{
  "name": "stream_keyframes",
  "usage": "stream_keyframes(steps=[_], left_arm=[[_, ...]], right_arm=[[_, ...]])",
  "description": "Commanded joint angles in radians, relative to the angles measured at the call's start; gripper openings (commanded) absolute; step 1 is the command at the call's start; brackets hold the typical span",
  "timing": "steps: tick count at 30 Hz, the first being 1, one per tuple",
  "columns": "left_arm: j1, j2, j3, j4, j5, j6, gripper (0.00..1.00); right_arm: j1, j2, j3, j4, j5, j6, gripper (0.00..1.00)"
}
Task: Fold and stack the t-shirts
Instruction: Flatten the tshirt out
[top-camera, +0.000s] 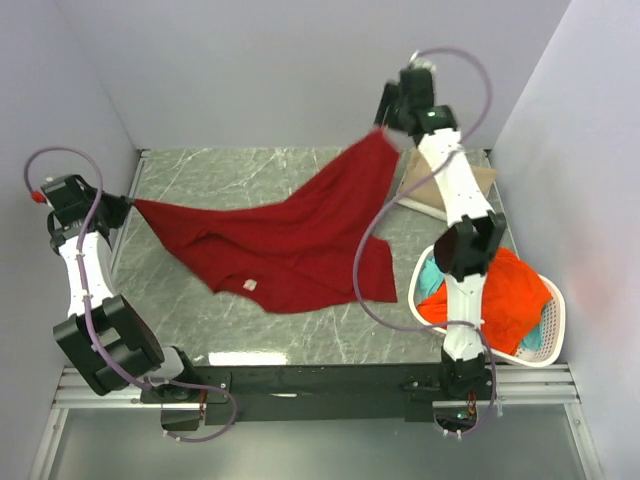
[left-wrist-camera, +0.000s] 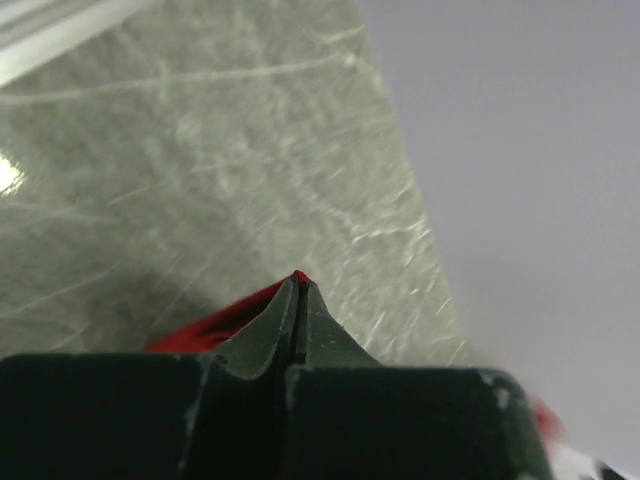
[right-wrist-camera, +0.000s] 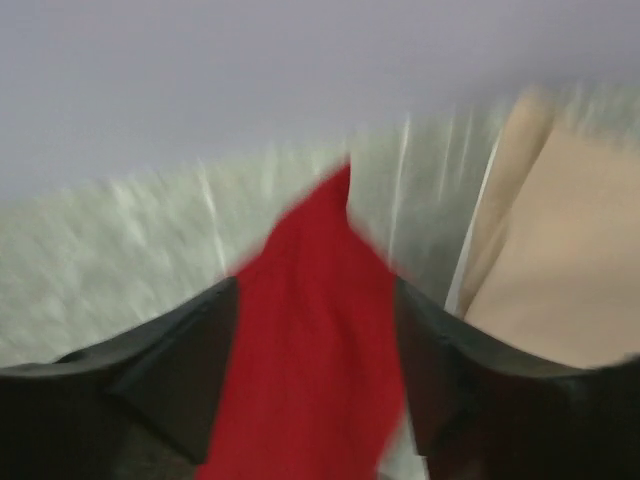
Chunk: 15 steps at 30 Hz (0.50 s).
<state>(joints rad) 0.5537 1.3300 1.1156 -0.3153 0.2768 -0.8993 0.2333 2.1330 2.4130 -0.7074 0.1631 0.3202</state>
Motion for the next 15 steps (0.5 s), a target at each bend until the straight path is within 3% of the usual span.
stream_keyframes(steps=[1,2,3,6,11,15], left_arm=[[0.005,-0.026,-0.040,0.073,0.051,0.078,0.00],[0.005,-0.029,-0.048,0.065,0.052,0.088,0.00],[0.003,-0.037,-0.056,0.059,0.052,0.097,0.00],[0.003,-0.055,-0.085,0.038,0.053,0.126,0.00],[0.003,-0.071,-0.106,-0.004,0.047,0.165,0.00],[0.002,-0.081,-0.115,-0.025,0.039,0.172,0.00]], right_arm=[[0.018,-0.048,-0.009,-0.164,-0.059,0.006,0.73],[0.032,-0.101,-0.108,-0.085,-0.063,0.005,0.74],[0.073,-0.164,-0.344,-0.026,-0.068,0.003,0.75],[0.145,-0.373,-0.715,0.111,-0.135,0.031,0.75],[0.248,-0.507,-1.046,0.149,-0.243,0.137,0.63],[0.356,-0.530,-1.141,0.187,-0.273,0.180,0.62]])
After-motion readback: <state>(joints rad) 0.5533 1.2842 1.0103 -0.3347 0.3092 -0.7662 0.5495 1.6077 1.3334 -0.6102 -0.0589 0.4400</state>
